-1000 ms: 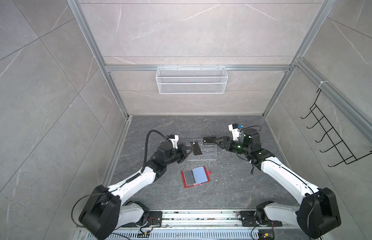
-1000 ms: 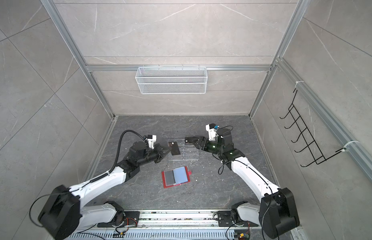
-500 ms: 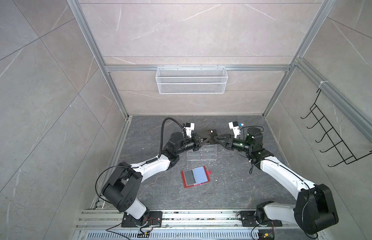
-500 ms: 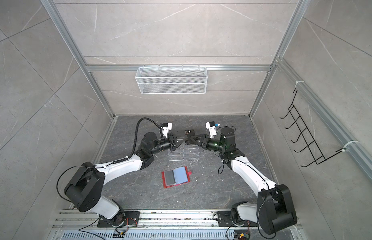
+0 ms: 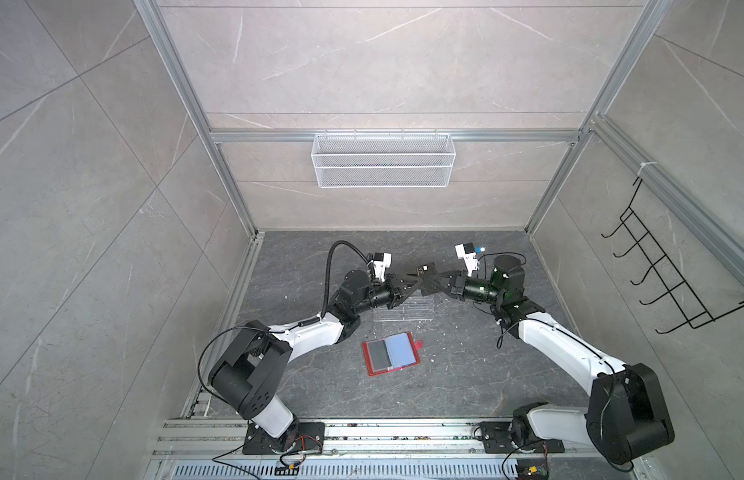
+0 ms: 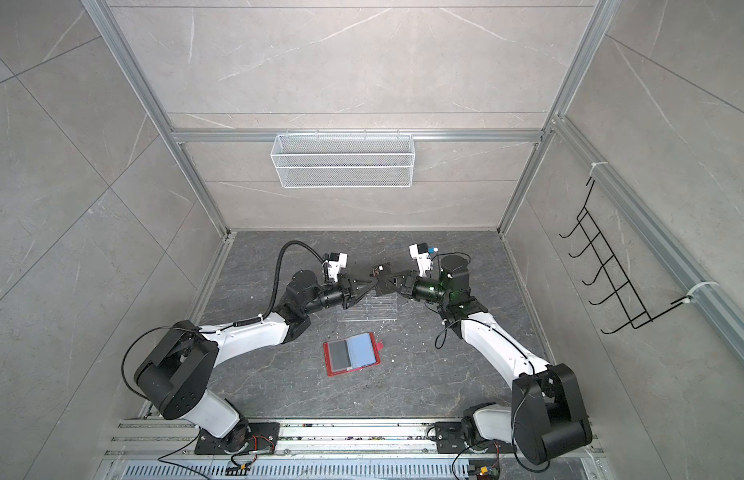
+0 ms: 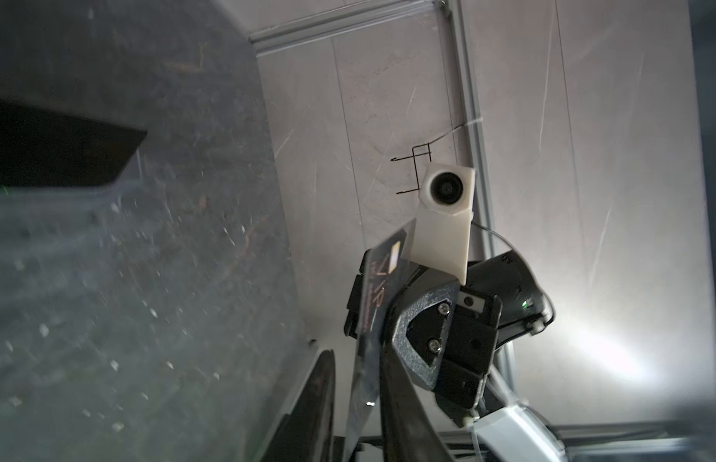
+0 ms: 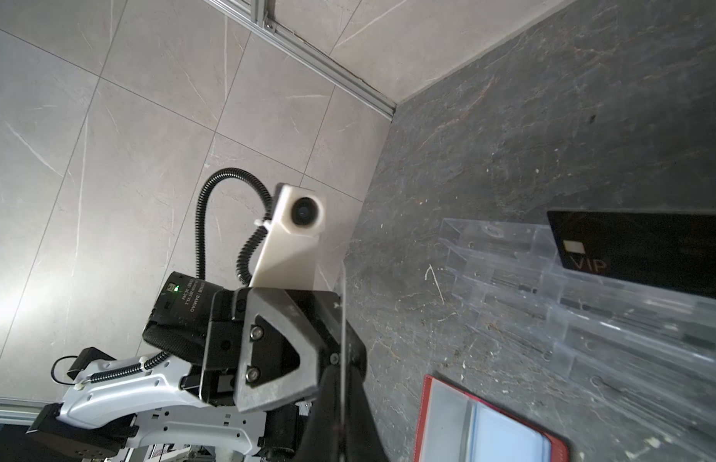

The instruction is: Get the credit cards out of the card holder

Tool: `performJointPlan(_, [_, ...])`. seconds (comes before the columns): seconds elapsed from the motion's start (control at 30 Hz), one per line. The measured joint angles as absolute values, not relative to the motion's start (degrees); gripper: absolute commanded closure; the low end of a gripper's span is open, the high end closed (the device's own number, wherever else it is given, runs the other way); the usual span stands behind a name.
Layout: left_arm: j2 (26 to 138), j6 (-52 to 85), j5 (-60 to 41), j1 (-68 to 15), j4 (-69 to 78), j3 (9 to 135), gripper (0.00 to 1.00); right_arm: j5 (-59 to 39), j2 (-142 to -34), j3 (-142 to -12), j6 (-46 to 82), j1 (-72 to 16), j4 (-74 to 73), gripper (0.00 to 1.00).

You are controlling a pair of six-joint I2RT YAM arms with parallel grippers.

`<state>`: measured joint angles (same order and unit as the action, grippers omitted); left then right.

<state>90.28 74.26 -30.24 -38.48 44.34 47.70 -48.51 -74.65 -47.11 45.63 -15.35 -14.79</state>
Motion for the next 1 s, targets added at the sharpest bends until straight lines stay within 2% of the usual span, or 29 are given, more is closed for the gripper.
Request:
performJointPlan(0.17, [78.9, 62.4, -23.8, -36.9, 21.5, 47.2, 0.28, -42.2, -74.0, -55.4, 25.0, -15.4, 6.8, 1.00])
performJointPlan(0.3, [67.2, 51.6, -14.5, -36.6, 4.6, 49.2, 0.17, -36.1, -74.8, -61.9, 6.1, -15.4, 18.2, 1.00])
performJointPlan(0.47, [57.3, 41.2, -2.5, -36.6, -10.9, 50.6, 0.13, -28.5, -83.2, -72.8, -14.2, -15.4, 28.6, 1.00])
performJointPlan(0.67, [52.4, 33.2, 6.7, -36.5, -20.4, 50.6, 0.12, -26.8, -91.3, -80.1, -35.9, -15.6, 34.3, 1.00])
performJointPlan(0.87, [50.8, 29.1, 9.3, -36.5, -21.8, 50.3, 0.13, -27.3, -97.1, -86.9, -56.0, -16.3, 39.0, 1.00])
performJointPlan(1.0, [51.5, 28.4, 9.6, -36.5, -21.8, 49.8, 0.13, -27.2, -100.4, -89.6, -64.9, -16.9, 40.5, 1.00])
